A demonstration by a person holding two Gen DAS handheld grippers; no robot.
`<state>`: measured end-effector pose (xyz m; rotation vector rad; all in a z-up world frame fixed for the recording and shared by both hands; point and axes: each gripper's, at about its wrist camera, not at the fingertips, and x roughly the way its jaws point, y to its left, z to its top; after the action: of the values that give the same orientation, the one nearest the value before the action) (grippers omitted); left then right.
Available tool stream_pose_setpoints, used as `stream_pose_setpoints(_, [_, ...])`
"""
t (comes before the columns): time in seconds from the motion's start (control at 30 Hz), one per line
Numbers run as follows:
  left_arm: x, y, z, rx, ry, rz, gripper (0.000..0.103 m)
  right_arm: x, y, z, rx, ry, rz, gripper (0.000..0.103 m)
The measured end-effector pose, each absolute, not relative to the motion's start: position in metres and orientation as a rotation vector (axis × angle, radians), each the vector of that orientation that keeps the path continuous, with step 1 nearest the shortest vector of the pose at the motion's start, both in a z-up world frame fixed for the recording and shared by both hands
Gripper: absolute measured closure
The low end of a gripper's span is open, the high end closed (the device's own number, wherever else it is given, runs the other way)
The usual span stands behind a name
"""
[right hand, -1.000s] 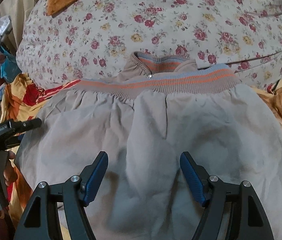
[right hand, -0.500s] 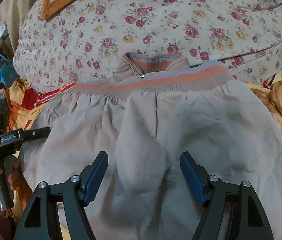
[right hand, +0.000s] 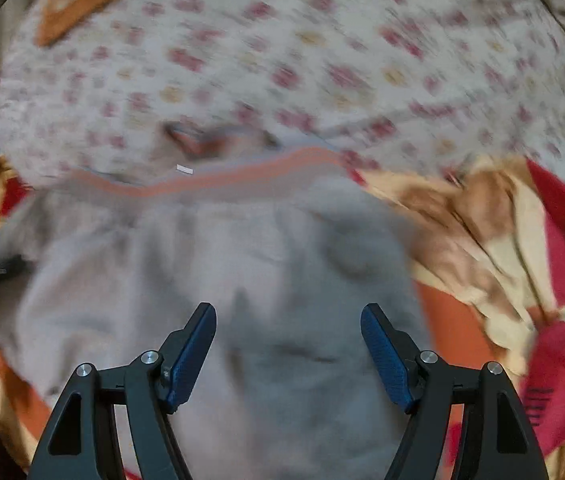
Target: Fold large clothes
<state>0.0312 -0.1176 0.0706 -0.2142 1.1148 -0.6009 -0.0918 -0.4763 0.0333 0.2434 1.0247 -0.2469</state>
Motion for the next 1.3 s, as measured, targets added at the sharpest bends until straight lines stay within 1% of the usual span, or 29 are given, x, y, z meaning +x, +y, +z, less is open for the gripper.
stream_pose_setpoints(0.1, [0.015,-0.15,0.1,-0.171,1.091,-0.647,0.086,-0.11,-0.507,0.038,0.384,0.975,-0.253,0.031])
stream_pose_setpoints(0.23, [-0.019,-0.219,0.142,-0.056,1.028,-0.732,0.086,-0.131,-0.538,0.056,0.556,0.868,-0.248,0.031])
stream_pose_setpoints(0.3, [-0.033,-0.26,0.147,-0.006,1.026,-0.782,0.086,-0.14,-0.552,0.062,0.62,0.82,-0.248,0.031])
stream_pose_setpoints(0.4, [-0.053,-0.325,0.129,0.054,1.042,-0.843,0.086,-0.146,-0.567,0.063,0.661,0.793,-0.292,0.03])
stream_pose_setpoints(0.47, [-0.057,-0.361,0.1,0.036,1.135,-0.91,0.086,-0.149,-0.578,0.063,0.665,0.784,-0.351,0.03])
stream_pose_setpoints(0.53, [-0.061,-0.383,0.071,0.009,1.242,-0.96,0.078,-0.156,-0.593,0.064,0.687,0.771,-0.405,0.03])
stream_pose_setpoints(0.6, [-0.069,-0.384,0.064,-0.007,1.236,-1.012,0.064,-0.164,-0.605,0.064,0.733,0.749,-0.422,0.03])
stream_pose_setpoints(0.63, [-0.074,-0.381,0.068,-0.01,1.226,-1.041,0.06,-0.167,-0.61,0.064,0.758,0.739,-0.415,0.03])
stream_pose_setpoints(0.7, [-0.08,-0.368,0.082,-0.043,1.222,-1.118,0.044,-0.17,-0.613,0.065,0.786,0.719,-0.39,0.03])
stream_pose_setpoints(0.77, [-0.084,-0.342,0.102,-0.08,1.196,-1.183,0.038,-0.168,-0.606,0.071,0.792,0.694,-0.326,0.03])
stream_pose_setpoints(0.87, [-0.085,-0.308,0.12,-0.026,1.108,-1.12,0.038,-0.163,-0.589,0.079,0.777,0.671,-0.23,0.027])
stream_pose_setpoints(0.97, [-0.08,-0.283,0.112,0.087,1.014,-0.902,0.038,-0.147,-0.559,0.083,0.705,0.698,-0.137,0.021])
stream_pose_setpoints(1.07, [-0.075,-0.279,0.081,0.136,1.068,-0.828,0.038,-0.128,-0.531,0.074,0.619,0.765,-0.097,0.02])
stream_pose_setpoints(1.17, [-0.078,-0.286,0.052,0.15,1.12,-0.809,0.038,-0.104,-0.507,0.054,0.535,0.832,-0.086,0.02])
stream_pose_setpoints(1.2, [-0.082,-0.289,0.045,0.159,1.115,-0.798,0.038,-0.099,-0.502,0.049,0.508,0.834,-0.087,0.027])
stream_pose_setpoints(1.23, [-0.087,-0.289,0.039,0.171,1.096,-0.793,0.038,-0.097,-0.496,0.044,0.475,0.836,-0.097,0.043])
stream_pose_setpoints(1.27, [-0.093,-0.286,0.037,0.176,1.076,-0.799,0.038,-0.095,-0.491,0.039,0.461,0.849,-0.091,0.073])
stream_pose_setpoints(1.3, [-0.098,-0.286,0.035,0.19,1.063,-0.799,0.038,-0.098,-0.486,0.039,0.444,0.865,-0.107,0.078])
